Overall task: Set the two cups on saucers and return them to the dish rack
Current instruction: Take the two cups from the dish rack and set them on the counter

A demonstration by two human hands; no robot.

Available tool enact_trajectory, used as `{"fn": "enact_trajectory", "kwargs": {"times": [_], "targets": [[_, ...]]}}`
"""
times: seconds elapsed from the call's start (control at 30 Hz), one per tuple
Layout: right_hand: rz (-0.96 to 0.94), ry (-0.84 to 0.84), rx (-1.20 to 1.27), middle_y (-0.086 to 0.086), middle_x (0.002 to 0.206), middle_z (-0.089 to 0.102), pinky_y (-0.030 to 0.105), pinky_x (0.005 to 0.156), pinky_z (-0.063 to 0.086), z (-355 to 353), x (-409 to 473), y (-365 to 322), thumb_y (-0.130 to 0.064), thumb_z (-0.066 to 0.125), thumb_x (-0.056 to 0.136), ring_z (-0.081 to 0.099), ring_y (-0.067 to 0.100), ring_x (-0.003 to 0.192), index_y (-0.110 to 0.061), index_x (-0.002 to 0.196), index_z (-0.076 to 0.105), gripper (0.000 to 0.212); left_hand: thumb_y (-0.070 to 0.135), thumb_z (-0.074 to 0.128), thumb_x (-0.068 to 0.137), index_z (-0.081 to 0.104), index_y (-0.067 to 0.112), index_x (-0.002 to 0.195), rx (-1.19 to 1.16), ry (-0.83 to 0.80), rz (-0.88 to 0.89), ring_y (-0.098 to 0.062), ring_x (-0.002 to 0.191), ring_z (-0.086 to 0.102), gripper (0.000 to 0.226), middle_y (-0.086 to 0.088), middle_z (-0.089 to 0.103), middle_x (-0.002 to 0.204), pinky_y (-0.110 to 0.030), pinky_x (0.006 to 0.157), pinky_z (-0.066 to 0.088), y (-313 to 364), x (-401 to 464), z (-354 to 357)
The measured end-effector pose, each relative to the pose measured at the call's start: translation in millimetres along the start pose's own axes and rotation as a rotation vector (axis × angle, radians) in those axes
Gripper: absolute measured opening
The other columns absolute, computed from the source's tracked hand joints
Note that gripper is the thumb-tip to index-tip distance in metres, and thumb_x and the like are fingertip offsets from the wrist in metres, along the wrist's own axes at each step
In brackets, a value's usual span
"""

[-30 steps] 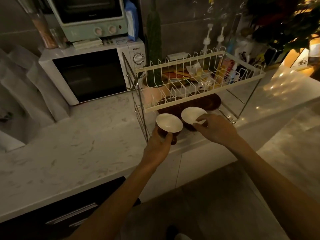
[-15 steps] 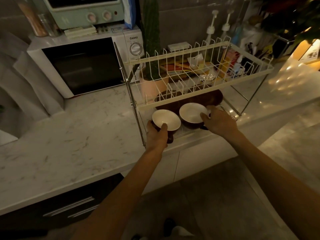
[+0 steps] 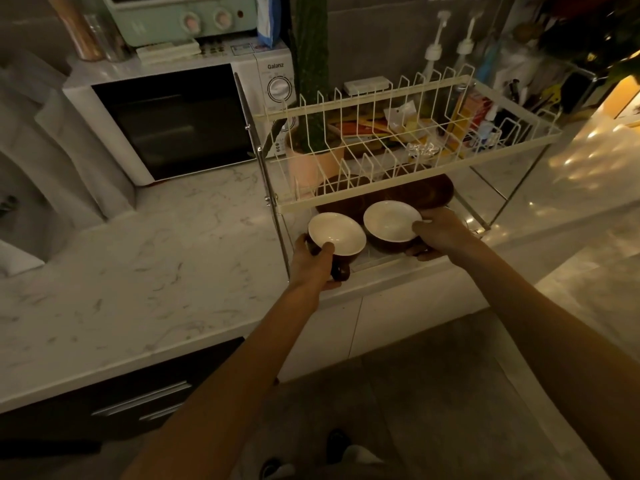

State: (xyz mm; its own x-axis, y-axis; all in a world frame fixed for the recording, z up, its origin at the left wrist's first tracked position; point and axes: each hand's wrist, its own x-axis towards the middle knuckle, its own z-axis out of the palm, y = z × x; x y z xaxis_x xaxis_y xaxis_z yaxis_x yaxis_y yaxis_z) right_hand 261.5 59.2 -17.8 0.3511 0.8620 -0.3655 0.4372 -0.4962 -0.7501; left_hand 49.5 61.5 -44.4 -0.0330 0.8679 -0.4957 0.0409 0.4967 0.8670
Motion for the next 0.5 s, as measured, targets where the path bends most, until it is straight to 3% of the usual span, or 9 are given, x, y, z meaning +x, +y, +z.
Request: {"fn": "enact_trajectory", "kwargs": {"times": [0.2, 0.3, 0.5], "targets": [[-0.031, 0.020, 0.102, 0.024, 0.120, 0.063, 0.027, 0.042, 0.058, 1, -8, 4, -0.008, 0.047, 0.097, 0.071, 0.023, 0.067, -0.009, 0.142, 0.046, 0.045, 0.023, 0.056, 0.092, 0.032, 0.030, 0.142, -0.023, 0.043, 0.052, -0.038, 0.121, 0.054, 0.056, -0.012, 0.048, 0.141, -0.048, 0.071, 0.060, -9, -11, 2], [-0.030, 0.035, 0.116, 0.019, 0.106, 0.066, 0.029, 0.044, 0.059, 1, -19, 7, -0.008, 0.047, 0.097, 0.070, 0.022, 0.066, -0.013, 0.142, 0.047, 0.045, 0.023, 0.057, 0.091, 0.034, 0.030, 0.141, 0.007, 0.057, 0.139, -0.036, 0.123, 0.052, 0.056, -0.010, 0.050, 0.140, -0.055, 0.078, 0.058, -13, -20, 2], [-0.021, 0.062, 0.144, 0.014, 0.094, 0.068, 0.026, 0.043, 0.058, -9, -43, 10, -0.008, 0.049, 0.097, 0.071, 0.019, 0.065, -0.010, 0.142, 0.048, 0.045, 0.022, 0.055, 0.093, 0.033, 0.030, 0.142, -0.008, -0.037, 0.136, -0.035, 0.120, 0.055, 0.054, -0.011, 0.049, 0.140, -0.041, 0.065, 0.061, -14, -41, -10]]}}
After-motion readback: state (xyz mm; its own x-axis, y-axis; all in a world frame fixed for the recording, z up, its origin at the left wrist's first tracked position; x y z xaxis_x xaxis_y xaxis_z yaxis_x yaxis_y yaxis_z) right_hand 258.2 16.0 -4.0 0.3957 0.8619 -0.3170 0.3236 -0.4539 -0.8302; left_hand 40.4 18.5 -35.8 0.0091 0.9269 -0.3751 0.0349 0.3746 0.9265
